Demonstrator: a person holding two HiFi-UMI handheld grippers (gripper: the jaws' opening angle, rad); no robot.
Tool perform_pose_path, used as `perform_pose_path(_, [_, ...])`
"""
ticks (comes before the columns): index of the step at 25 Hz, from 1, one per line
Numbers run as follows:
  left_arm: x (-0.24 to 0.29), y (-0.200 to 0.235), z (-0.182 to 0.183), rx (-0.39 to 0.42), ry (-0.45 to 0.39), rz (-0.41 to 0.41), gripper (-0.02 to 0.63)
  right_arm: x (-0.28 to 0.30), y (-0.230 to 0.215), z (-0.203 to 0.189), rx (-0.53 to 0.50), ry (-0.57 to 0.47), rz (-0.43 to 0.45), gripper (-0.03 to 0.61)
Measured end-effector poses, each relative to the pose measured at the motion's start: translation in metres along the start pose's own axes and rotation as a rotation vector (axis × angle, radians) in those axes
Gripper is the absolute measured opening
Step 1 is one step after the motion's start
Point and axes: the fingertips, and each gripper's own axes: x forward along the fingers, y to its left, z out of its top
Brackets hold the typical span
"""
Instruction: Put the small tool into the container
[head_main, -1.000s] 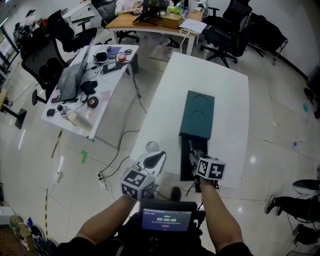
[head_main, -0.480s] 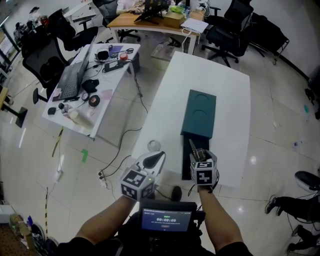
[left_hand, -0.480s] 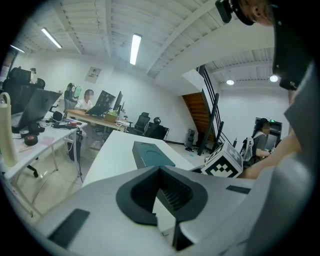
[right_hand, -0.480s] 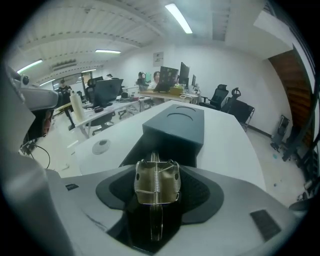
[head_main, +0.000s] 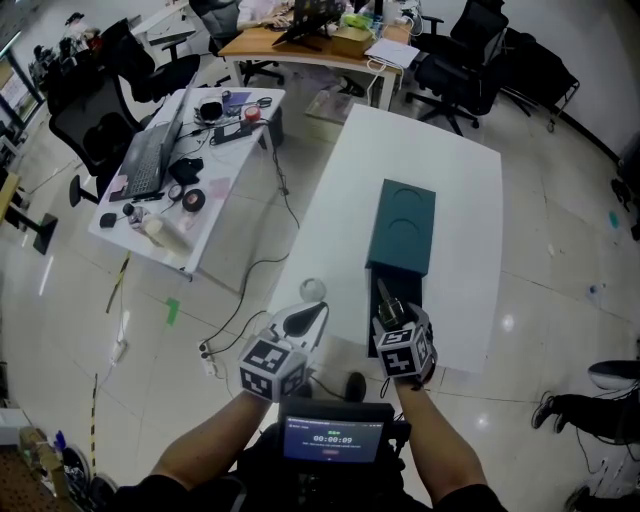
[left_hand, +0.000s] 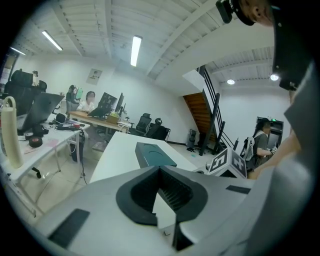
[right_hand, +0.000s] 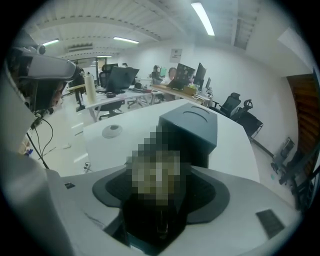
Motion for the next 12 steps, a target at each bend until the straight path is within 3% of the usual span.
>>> perform_pose_path(6, [-0.014,0.003,-0.002,-0.005,-0.001,0.009,0.014,-0.004,0.017,-0.001,0.015,-0.020,0.029,0.302])
perform_pose_path(12, [-0.028,0.001,-0.008,-0.011,0.001,0.013,0.014,-0.011,0.021,-0.006,-0.040,-0.010,0.052,0.261])
